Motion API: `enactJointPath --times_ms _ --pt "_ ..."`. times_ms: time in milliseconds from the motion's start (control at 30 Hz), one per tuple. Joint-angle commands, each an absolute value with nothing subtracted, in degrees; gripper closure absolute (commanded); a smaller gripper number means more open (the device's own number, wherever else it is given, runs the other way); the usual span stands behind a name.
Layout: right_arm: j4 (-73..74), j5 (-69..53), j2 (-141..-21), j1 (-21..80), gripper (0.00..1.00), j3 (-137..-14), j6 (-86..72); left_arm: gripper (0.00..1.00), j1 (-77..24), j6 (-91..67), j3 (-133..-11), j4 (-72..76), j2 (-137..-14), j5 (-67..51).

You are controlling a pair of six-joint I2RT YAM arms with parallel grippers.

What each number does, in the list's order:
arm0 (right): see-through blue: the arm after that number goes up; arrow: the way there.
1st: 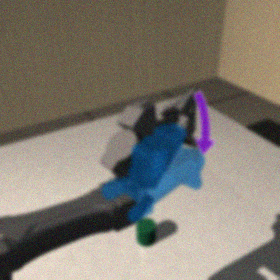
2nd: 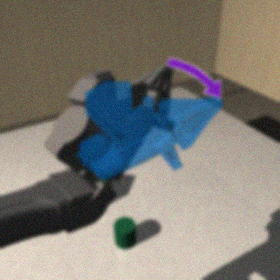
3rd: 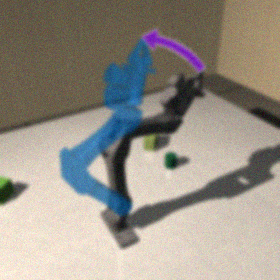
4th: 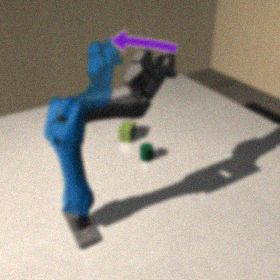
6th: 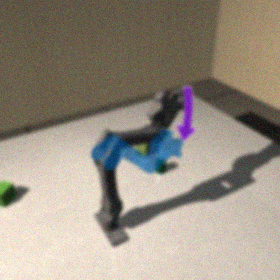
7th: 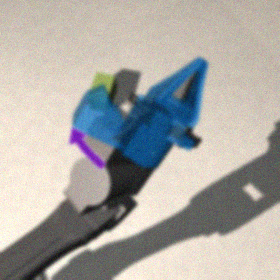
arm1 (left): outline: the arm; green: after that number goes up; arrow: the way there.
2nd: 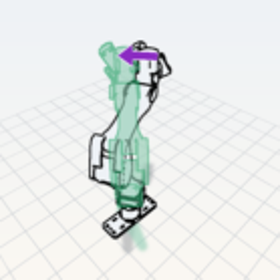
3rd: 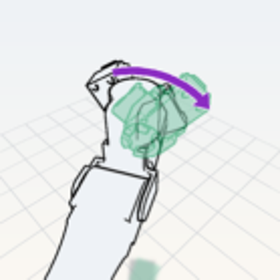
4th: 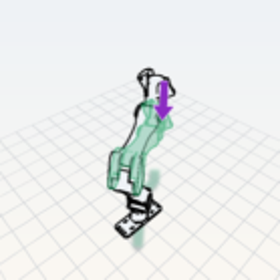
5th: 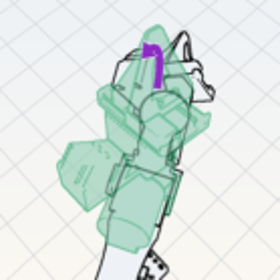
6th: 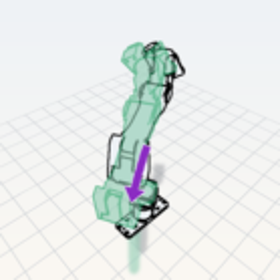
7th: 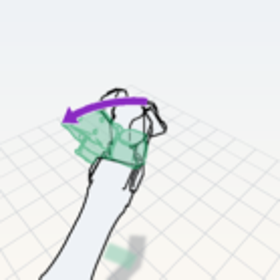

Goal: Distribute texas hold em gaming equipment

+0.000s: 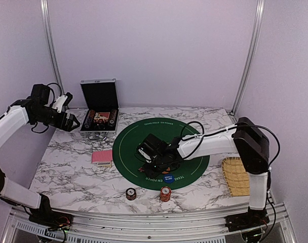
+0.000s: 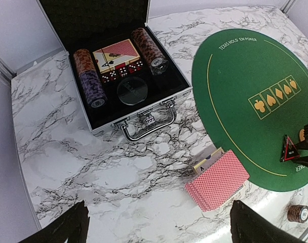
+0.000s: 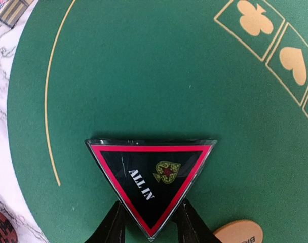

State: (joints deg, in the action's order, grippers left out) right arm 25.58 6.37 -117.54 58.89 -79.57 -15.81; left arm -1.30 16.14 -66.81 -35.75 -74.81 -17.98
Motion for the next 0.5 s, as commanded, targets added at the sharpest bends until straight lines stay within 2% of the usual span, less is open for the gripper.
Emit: enactJointPath --times_ms 0,300,467 --pt "23.55 6.76 -122.23 57.19 0.67 -84.39 -14.24 0.01 -1.29 17.40 -69.73 -38.56 -75.37 -18.23" --pt "22.49 6.27 -129.11 55.35 0.76 -93.24 -14.37 0.01 -1.36 18.00 -70.64 -39.20 -77.30 -18.78" --pt "22.59 6.50 -132.68 54.36 0.77 -99.46 -14.50 0.01 -1.31 18.36 -70.99 -39.50 -77.80 -19.57"
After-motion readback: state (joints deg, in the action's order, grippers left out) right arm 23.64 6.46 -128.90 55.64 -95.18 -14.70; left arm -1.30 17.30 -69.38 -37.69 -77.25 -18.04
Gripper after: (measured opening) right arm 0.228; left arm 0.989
